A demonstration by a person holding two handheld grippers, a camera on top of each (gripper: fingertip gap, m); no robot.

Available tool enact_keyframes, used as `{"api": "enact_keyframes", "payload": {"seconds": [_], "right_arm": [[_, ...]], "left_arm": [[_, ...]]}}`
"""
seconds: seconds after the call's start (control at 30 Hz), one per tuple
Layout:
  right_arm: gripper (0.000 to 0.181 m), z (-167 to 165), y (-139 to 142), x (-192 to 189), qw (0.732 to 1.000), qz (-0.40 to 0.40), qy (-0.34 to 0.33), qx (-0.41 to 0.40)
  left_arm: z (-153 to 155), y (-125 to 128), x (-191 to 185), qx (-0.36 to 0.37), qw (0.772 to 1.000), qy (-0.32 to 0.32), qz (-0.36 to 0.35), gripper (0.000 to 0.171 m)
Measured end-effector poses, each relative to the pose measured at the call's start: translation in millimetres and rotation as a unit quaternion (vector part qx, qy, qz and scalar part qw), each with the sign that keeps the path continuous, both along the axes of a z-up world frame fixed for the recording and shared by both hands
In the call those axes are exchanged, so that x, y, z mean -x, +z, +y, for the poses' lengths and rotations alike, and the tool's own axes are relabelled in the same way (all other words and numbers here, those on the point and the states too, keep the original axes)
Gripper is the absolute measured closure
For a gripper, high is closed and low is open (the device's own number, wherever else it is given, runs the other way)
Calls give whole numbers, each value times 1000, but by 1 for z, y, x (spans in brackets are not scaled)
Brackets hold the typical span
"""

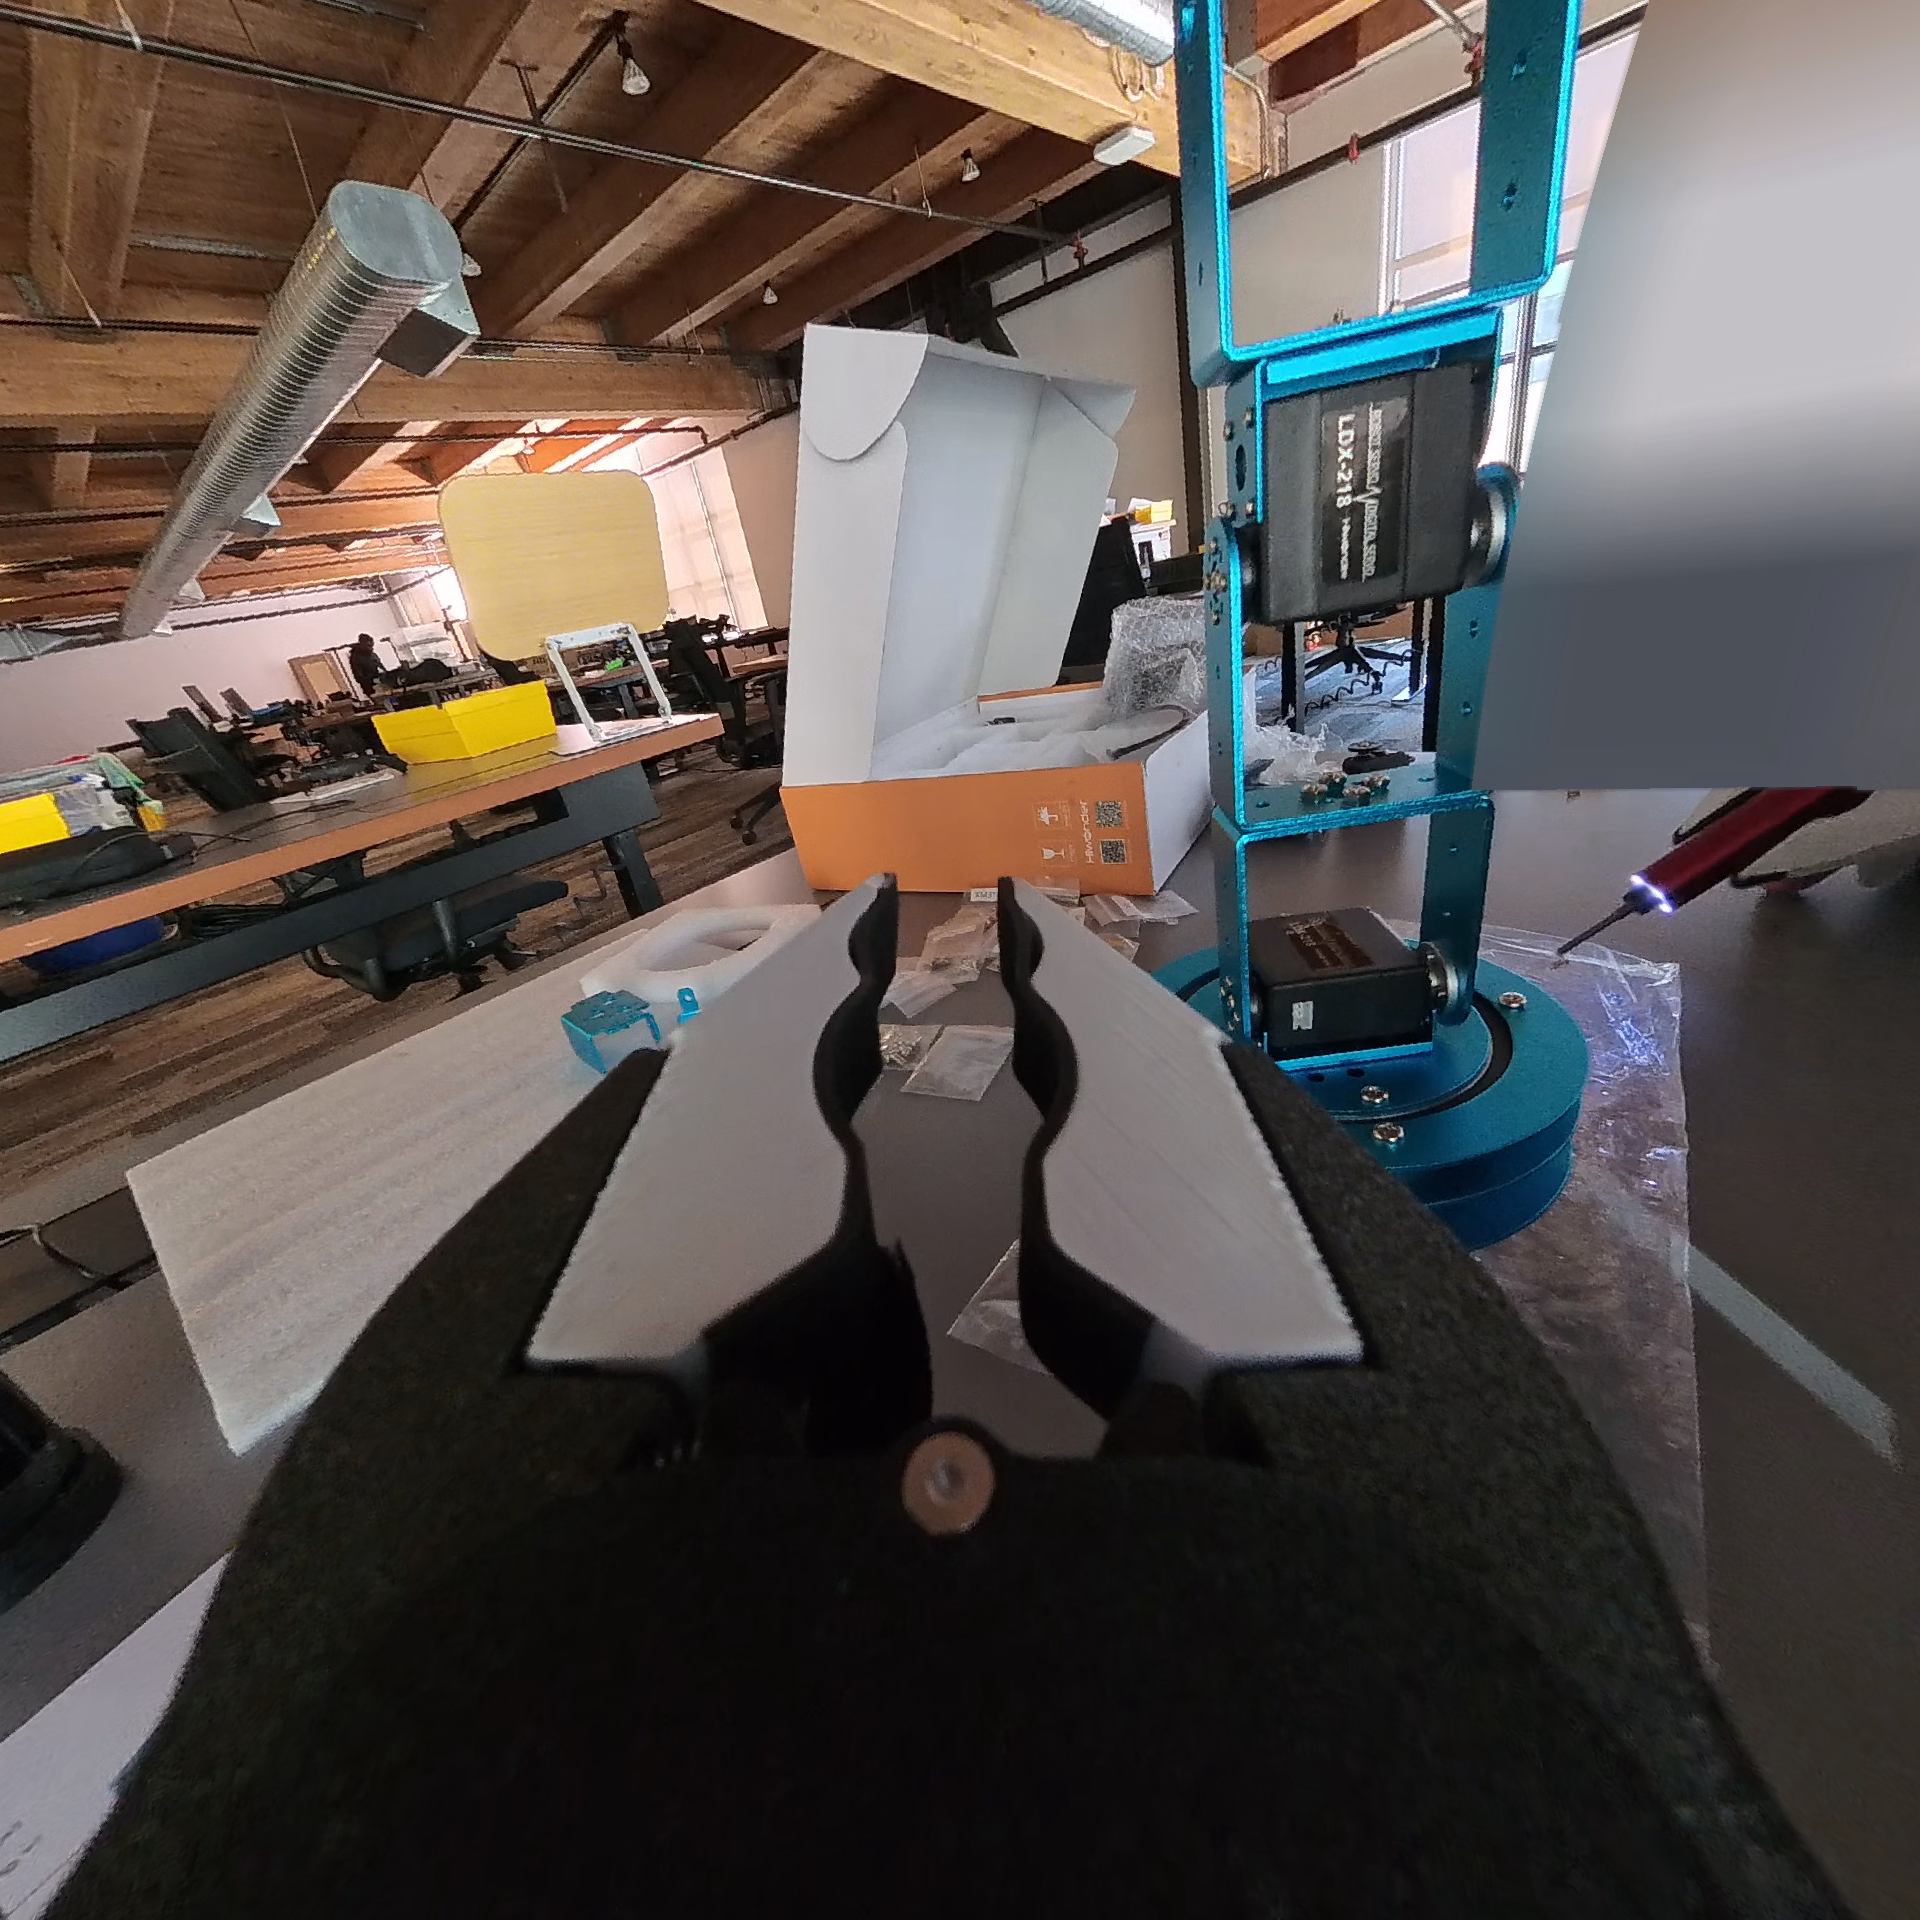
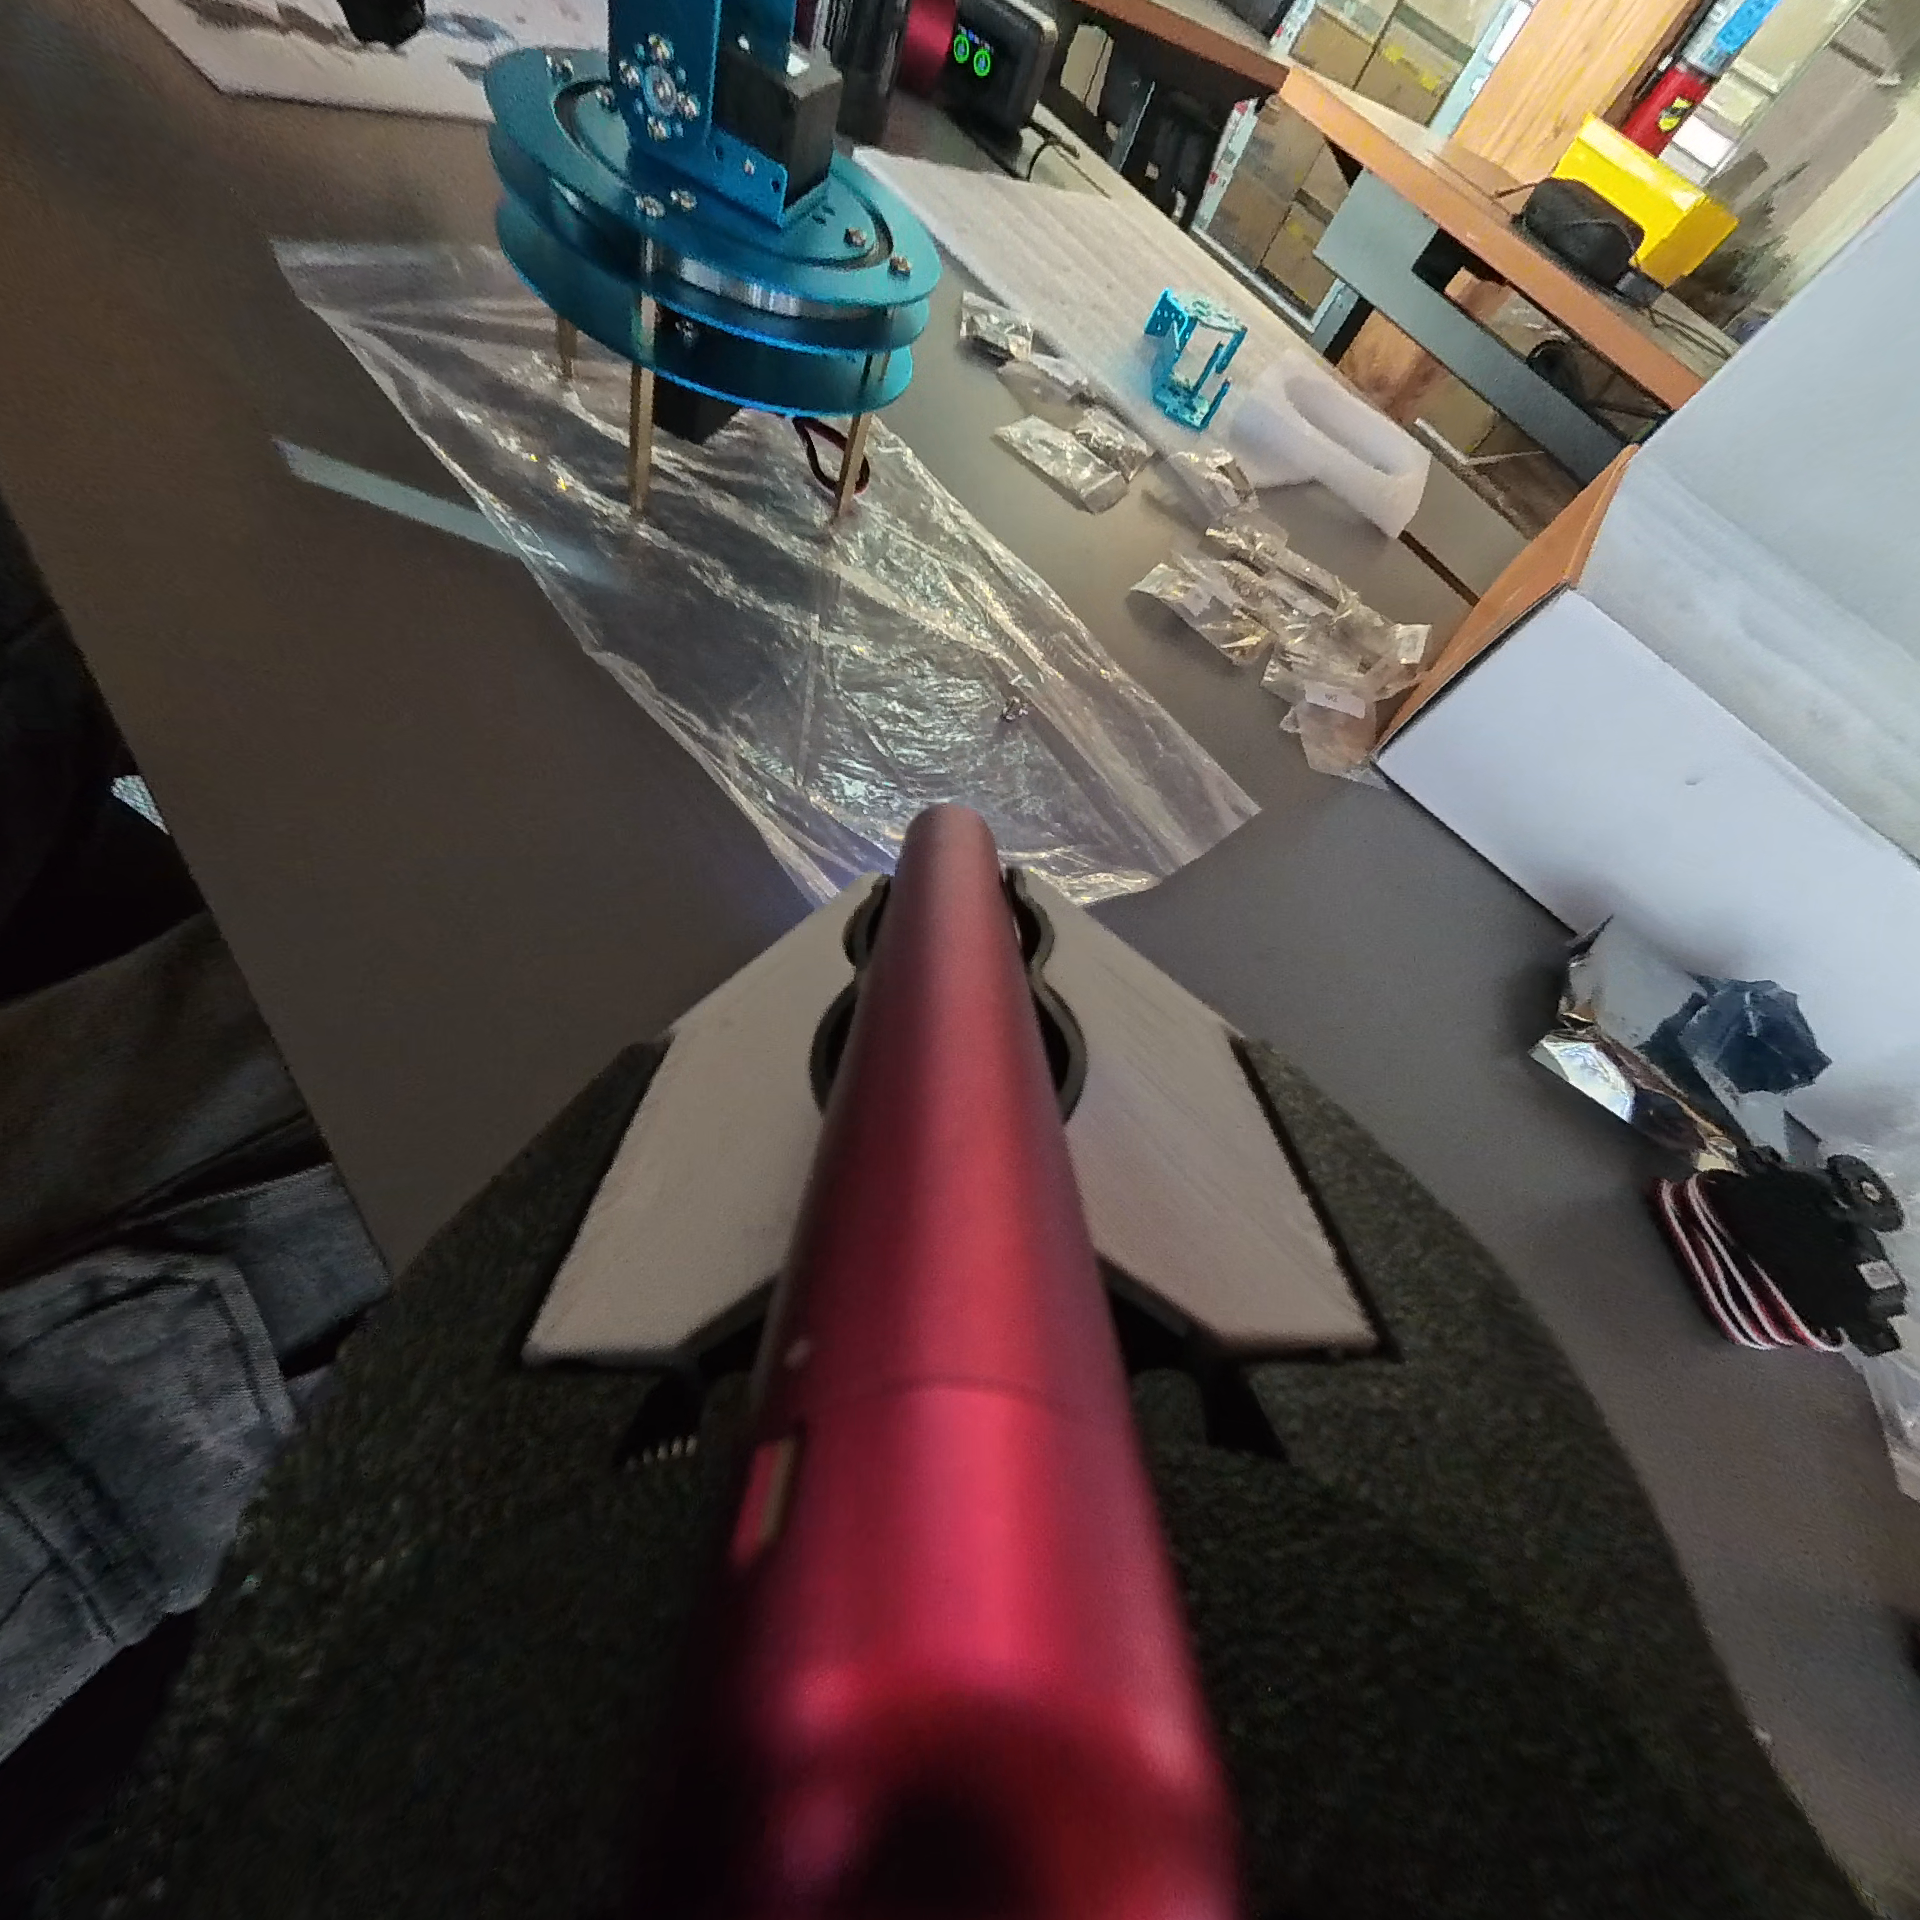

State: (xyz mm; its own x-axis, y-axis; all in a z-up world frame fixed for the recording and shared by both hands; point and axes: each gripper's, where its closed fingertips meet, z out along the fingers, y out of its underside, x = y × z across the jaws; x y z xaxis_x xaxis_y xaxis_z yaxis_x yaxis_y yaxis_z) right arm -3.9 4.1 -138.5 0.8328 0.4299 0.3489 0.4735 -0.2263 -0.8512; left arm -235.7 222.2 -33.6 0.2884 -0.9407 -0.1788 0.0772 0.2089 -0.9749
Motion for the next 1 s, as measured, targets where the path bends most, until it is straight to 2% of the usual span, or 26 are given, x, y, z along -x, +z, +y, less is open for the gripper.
{"api": "enact_keyframes", "payload": {"seconds": [0.23,0.37,0.47,0.57,0.67,0.77,0.87,0.93,1.0], "right_arm": [[161,0,1,5,1000,5,-1,8],[161,8,16,12,999,39,2,-5],[162,18,35,21,998,57,12,-29],[160,27,53,33,996,76,26,-43],[160,30,73,52,991,104,57,-57],[160,26,94,76,982,144,102,-73],[159,17,111,99,968,183,146,-86],[160,12,118,111,961,202,166,-89],[160,7,120,121,956,211,183,-87]], "left_arm": [[-5,8,3,-17,1000,2,-8,153],[-28,18,3,-74,997,0,5,151],[-54,25,4,-86,996,-10,1,151],[-95,27,-2,-80,996,-42,8,150],[-140,13,-21,-115,990,-64,52,149],[-169,-11,-47,-154,980,-64,108,148],[-181,-22,-66,-101,986,-71,110,148],[-179,-22,-73,-63,991,-64,100,148],[-177,-19,-76,-55,993,-53,85,148]]}}
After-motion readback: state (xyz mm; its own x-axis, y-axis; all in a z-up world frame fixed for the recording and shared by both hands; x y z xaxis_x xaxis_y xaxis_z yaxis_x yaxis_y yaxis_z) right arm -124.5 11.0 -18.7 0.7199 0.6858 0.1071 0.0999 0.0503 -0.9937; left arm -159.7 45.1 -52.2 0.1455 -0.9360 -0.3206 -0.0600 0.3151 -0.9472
